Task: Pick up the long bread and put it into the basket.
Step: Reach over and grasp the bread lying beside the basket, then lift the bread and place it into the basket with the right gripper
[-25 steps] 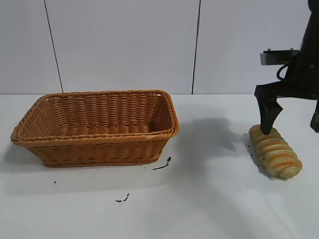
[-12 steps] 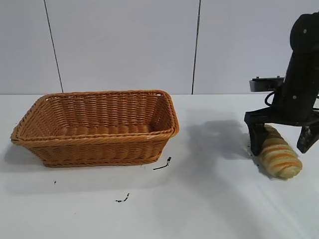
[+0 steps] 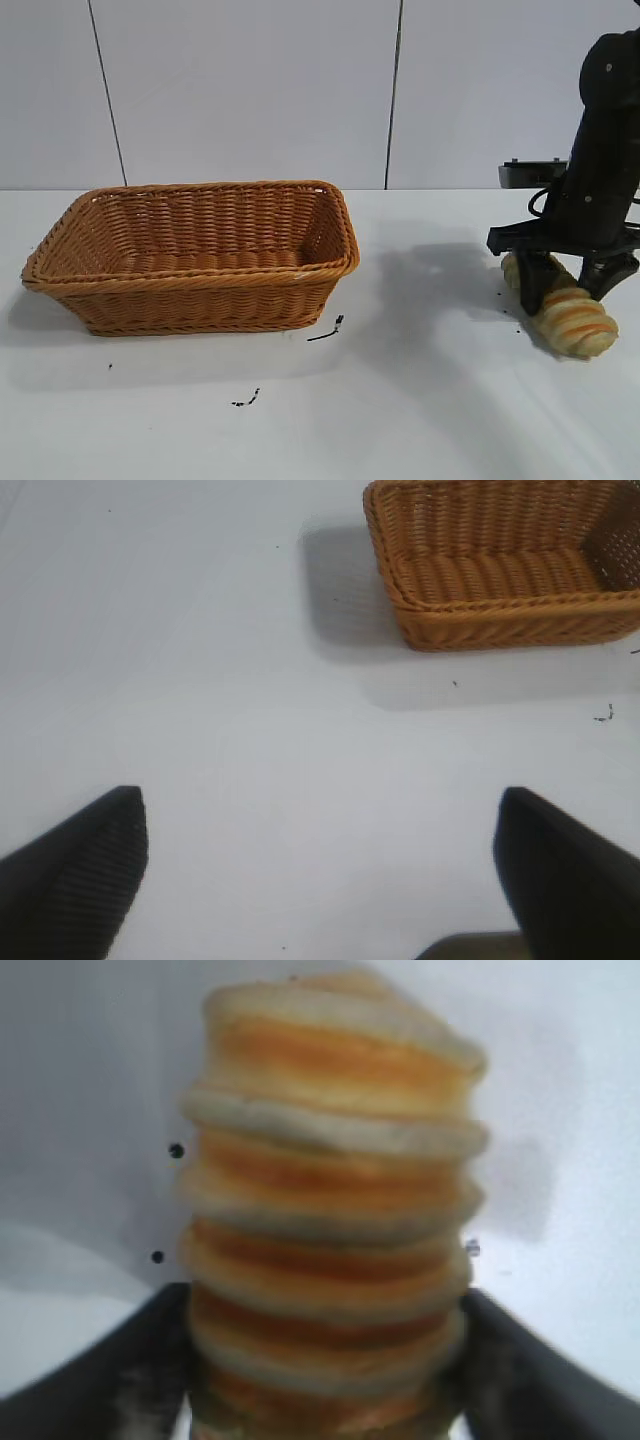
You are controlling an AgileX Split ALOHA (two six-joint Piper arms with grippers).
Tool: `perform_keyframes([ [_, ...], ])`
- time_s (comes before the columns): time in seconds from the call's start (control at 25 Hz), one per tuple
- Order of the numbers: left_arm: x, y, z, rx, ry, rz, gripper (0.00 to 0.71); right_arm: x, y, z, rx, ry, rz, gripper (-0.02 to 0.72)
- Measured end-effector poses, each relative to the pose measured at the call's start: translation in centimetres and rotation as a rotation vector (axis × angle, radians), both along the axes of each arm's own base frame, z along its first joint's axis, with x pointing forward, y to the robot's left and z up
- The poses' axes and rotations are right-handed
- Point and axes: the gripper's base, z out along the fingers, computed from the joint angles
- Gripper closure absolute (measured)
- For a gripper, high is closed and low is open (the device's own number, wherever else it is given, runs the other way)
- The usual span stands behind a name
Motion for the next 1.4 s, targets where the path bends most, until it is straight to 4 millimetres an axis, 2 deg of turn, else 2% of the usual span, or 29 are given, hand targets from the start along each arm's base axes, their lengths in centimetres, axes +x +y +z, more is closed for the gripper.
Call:
perform_keyframes([
  [0.24, 0.0, 0.0, 0.0, 0.000, 0.000, 0.000, 0.017, -1.5, -0.1, 6.5, 0.004, -0.070, 0.005, 0.575],
  [0.32, 0.0, 0.0, 0.0, 0.000, 0.000, 0.000, 0.017, -1.4, 0.0, 8.0, 0.005, -0.075, 0.009, 0.575],
  [0.44, 0.0, 0.0, 0.0, 0.000, 0.000, 0.000, 0.017, -0.5, 0.1, 9.9, 0.017, -0.092, 0.025, 0.575],
  [0.6, 0.0, 0.0, 0.0, 0.000, 0.000, 0.000, 0.017, 2.0, 0.8, 11.9, 0.038, -0.135, 0.070, 0.587],
  [0.68, 0.0, 0.0, 0.0, 0.000, 0.000, 0.000, 0.017, 3.4, 1.9, 12.8, 0.035, -0.155, 0.118, 0.593],
  [0.76, 0.0, 0.0, 0.0, 0.000, 0.000, 0.000, 0.017, 4.8, 3.6, 13.1, 0.030, -0.174, 0.189, 0.593],
  [0.84, 0.0, 0.0, 0.0, 0.000, 0.000, 0.000, 0.017, 5.9, 6.2, 13.8, 0.026, -0.220, 0.278, 0.593],
  [0.88, 0.0, 0.0, 0.0, 0.000, 0.000, 0.000, 0.017, 5.9, 6.2, 13.8, 0.026, -0.220, 0.278, 0.593],
  [1.04, 0.0, 0.0, 0.0, 0.000, 0.000, 0.000, 0.017, 6.7, 12.2, 14.5, 0.021, -0.295, 0.473, 0.593],
  [1.16, 0.0, 0.0, 0.0, 0.000, 0.000, 0.000, 0.017, 6.1, 16.7, 14.6, 0.012, -0.335, 0.637, 0.593],
  [1.4, 0.0, 0.0, 0.0, 0.000, 0.000, 0.000, 0.017, 3.2, 24.6, 13.7, -0.064, -0.414, 1.096, 0.593],
])
